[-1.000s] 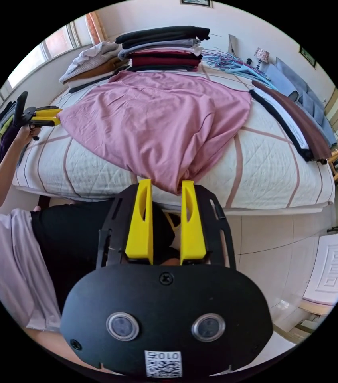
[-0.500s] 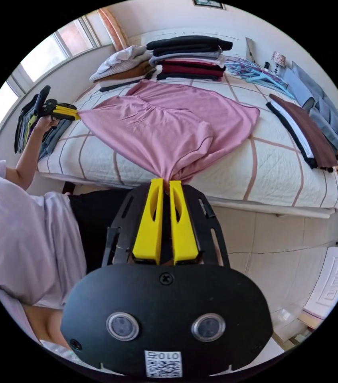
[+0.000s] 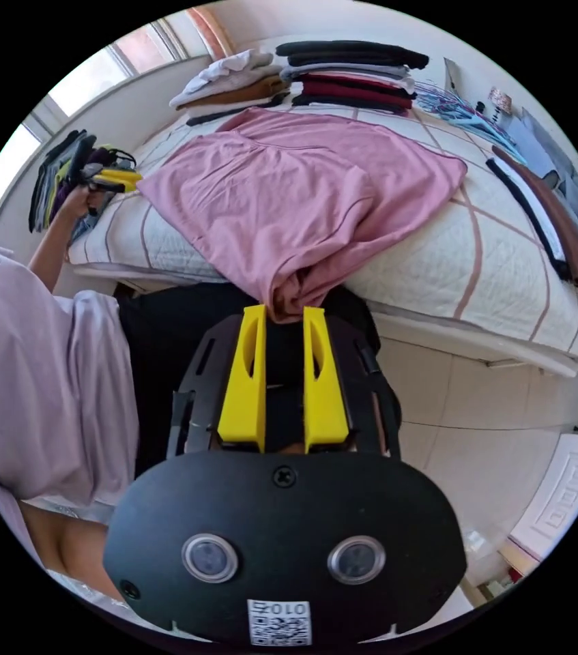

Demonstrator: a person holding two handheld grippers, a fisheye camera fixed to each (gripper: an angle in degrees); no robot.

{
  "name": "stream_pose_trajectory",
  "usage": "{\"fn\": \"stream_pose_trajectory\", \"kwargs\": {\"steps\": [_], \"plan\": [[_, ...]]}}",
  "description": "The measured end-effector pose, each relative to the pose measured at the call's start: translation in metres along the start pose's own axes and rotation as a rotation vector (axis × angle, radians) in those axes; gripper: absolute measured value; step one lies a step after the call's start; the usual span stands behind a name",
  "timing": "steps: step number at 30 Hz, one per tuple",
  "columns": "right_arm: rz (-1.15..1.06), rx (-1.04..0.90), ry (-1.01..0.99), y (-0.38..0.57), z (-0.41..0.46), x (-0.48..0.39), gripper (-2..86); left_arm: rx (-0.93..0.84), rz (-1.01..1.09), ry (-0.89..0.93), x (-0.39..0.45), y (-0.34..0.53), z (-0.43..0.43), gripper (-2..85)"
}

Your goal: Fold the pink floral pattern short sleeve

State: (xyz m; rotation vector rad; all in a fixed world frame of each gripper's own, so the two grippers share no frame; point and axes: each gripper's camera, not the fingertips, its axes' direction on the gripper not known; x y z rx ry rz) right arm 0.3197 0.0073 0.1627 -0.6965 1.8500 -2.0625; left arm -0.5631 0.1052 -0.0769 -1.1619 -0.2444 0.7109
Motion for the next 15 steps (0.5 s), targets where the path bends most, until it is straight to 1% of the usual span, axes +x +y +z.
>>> {"fn": "stream_pose_trajectory", "kwargs": {"steps": [3,6,11,13,15], "plan": [[0.042,-0.009,0.063,-0.003,-0.014,0.015,9.8,0.108,-0.113,-0.085,-0.025,-0.008,-0.037,9.9],[0.127,0.083,0.090,-0.025,-0.032,0.041,10.5,0.185,-0.184,-0.148,-0.055,-0.045,-0.043,11.2],[0.259,0.259,0.129,-0.082,-0.045,0.074,11.6,0.117,-0.248,-0.158,-0.098,-0.132,0.002,12.8],[0.316,0.289,0.123,-0.099,-0.043,0.086,11.8,0.049,-0.254,-0.307,-0.101,-0.168,0.026,13.5],[0.364,0.303,0.127,-0.113,-0.039,0.099,11.8,-0.018,-0.238,-0.394,-0.100,-0.190,0.044,14.0]]}}
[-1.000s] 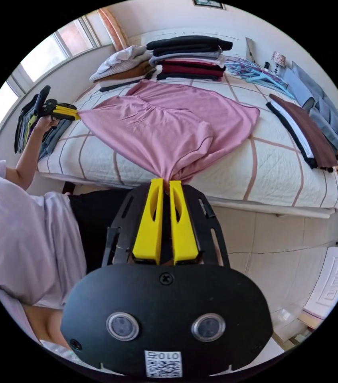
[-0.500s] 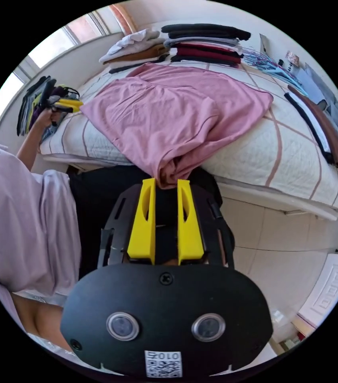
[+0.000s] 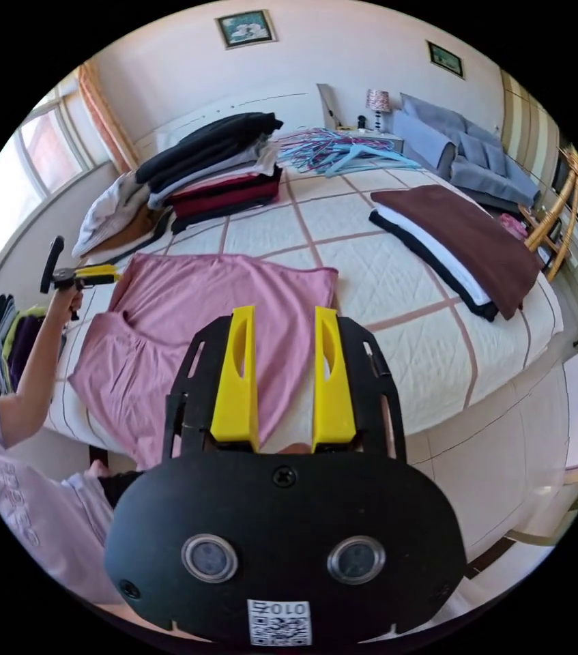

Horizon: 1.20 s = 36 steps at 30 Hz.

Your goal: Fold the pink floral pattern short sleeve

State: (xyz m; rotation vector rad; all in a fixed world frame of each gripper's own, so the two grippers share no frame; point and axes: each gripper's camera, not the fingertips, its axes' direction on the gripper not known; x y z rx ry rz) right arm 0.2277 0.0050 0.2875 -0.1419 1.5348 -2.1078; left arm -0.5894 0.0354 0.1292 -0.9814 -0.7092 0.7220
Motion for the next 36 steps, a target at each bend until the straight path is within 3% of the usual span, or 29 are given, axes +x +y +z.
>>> {"fn": "stream_pose_trajectory", "kwargs": {"steps": [15,18,23,27,31,33,36], "plan": [[0.078,-0.128,0.066,-0.053,0.101,0.029,9.1,-0.070,-0.072,0.093,-0.018,-0.045,0.044,9.7],[0.059,-0.111,0.116,-0.047,0.105,0.024,5.7,-0.030,-0.069,0.166,-0.018,-0.041,0.051,6.4],[0.025,-0.069,0.017,-0.032,0.082,0.033,2.5,0.160,-0.056,0.270,-0.022,-0.023,0.029,3.0],[-0.080,0.050,-0.062,-0.009,0.035,0.031,2.6,0.410,0.141,0.247,-0.007,0.012,-0.031,1.6],[-0.370,0.264,-0.171,0.060,-0.038,0.006,3.3,0.664,0.458,0.337,0.013,0.086,-0.103,1.1],[-0.507,0.312,-0.230,0.102,-0.054,-0.002,3.4,0.707,0.587,0.420,0.017,0.123,-0.119,0.9],[-0.568,0.150,-0.239,0.156,-0.037,0.000,3.6,0.627,0.682,0.465,0.023,0.169,-0.115,0.8]]}}
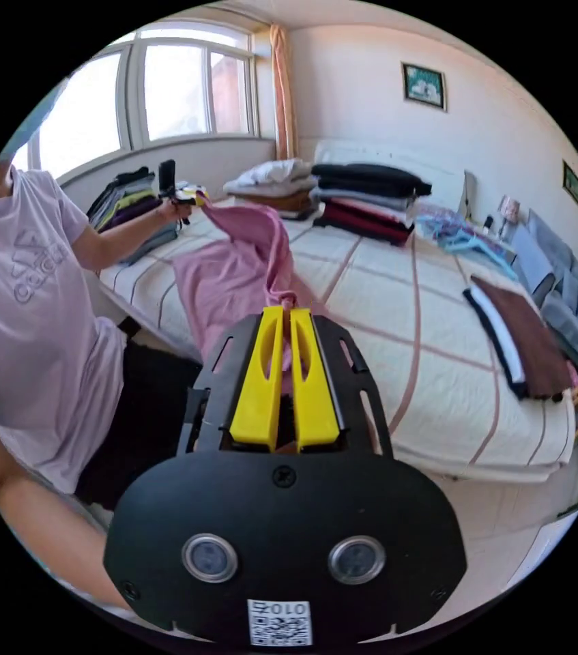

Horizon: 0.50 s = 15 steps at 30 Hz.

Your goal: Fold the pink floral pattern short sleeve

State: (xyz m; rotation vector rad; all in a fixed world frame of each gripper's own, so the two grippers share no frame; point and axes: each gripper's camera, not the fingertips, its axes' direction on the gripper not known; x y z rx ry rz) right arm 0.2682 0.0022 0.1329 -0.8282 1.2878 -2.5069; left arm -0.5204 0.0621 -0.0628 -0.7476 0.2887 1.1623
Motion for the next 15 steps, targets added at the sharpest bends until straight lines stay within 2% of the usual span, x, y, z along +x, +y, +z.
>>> {"fn": "stream_pose_trajectory", "kwargs": {"steps": [2,7,15], "plan": [[0.057,-0.106,-0.050,0.033,0.015,-0.003,3.6,-0.052,-0.031,0.035,0.011,0.018,0.002,0.8],[0.126,-0.176,-0.025,0.053,0.028,0.000,3.6,-0.186,-0.099,0.047,0.029,0.042,0.016,0.9],[0.050,-0.063,-0.055,0.035,-0.009,-0.016,3.4,-0.031,-0.090,0.065,0.047,0.040,-0.014,1.2]]}}
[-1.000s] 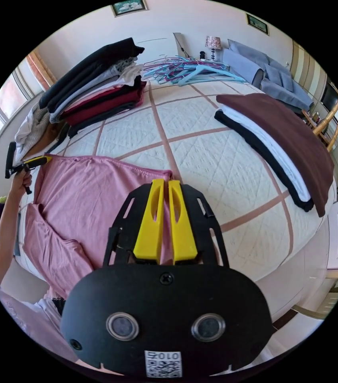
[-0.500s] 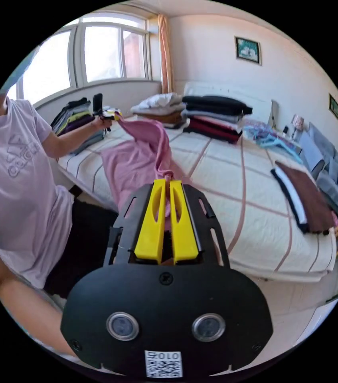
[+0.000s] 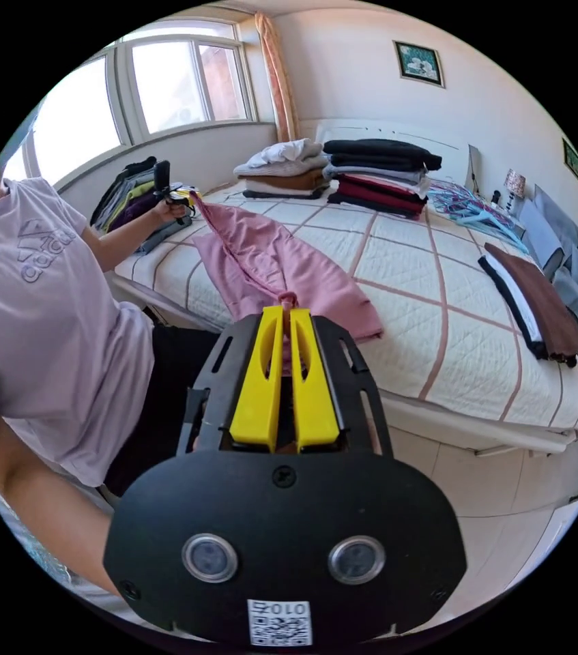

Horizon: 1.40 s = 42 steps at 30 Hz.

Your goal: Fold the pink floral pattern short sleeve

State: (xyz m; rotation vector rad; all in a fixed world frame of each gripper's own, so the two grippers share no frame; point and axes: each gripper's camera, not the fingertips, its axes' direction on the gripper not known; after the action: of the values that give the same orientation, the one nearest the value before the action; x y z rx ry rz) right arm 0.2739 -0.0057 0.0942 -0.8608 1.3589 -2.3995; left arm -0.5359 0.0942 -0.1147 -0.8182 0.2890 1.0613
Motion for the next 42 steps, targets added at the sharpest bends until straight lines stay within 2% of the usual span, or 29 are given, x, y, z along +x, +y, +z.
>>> {"fn": "stream_pose_trajectory", "kwargs": {"steps": [5,9,13,15,17,19,20,22,24,26,28,35,38,42], "plan": [[0.065,-0.172,-0.002,0.017,0.031,0.004,3.2,-0.088,-0.062,-0.001,-0.001,0.022,0.016,1.9],[0.086,-0.228,0.003,0.016,0.039,0.007,3.5,-0.186,-0.085,0.001,0.000,0.030,0.030,3.2],[0.088,-0.280,-0.061,0.009,0.031,0.008,5.3,-0.300,-0.128,0.085,0.007,0.037,0.035,4.9],[0.108,-0.257,-0.061,0.009,0.021,0.011,5.4,-0.257,-0.136,0.096,0.012,0.039,0.022,5.5],[0.149,-0.121,-0.033,0.007,0.002,0.018,5.5,-0.166,-0.202,0.030,0.008,0.033,0.002,5.9],[0.226,0.004,0.017,0.001,-0.008,0.031,6.0,-0.044,-0.353,-0.175,-0.009,0.015,-0.014,6.4],[0.291,0.060,0.054,-0.005,-0.009,0.041,6.5,-0.027,-0.404,-0.216,-0.017,0.012,-0.014,6.5],[0.420,0.091,0.119,-0.016,-0.003,0.057,7.4,-0.085,-0.601,-0.294,-0.054,0.007,0.004,6.8],[0.552,0.036,0.178,-0.026,0.012,0.073,8.6,-0.175,-0.712,-0.331,-0.079,0.012,0.024,7.0],[0.645,-0.031,0.173,-0.036,0.035,0.084,9.4,-0.178,-0.790,-0.311,-0.098,0.021,0.039,7.2],[0.682,-0.068,0.151,-0.040,0.051,0.087,9.2,-0.180,-0.891,-0.213,-0.120,0.035,0.060,7.1],[0.742,-0.113,0.105,-0.054,0.074,0.087,4.0,-0.289,-0.928,-0.129,-0.145,0.042,0.102,2.8],[0.719,-0.100,0.124,-0.063,0.057,0.084,3.6,-0.265,-0.926,-0.123,-0.150,0.047,0.106,0.5],[0.690,-0.049,0.124,-0.068,0.031,0.083,3.5,-0.130,-0.979,-0.153,-0.151,0.067,0.082,-0.2]]}}
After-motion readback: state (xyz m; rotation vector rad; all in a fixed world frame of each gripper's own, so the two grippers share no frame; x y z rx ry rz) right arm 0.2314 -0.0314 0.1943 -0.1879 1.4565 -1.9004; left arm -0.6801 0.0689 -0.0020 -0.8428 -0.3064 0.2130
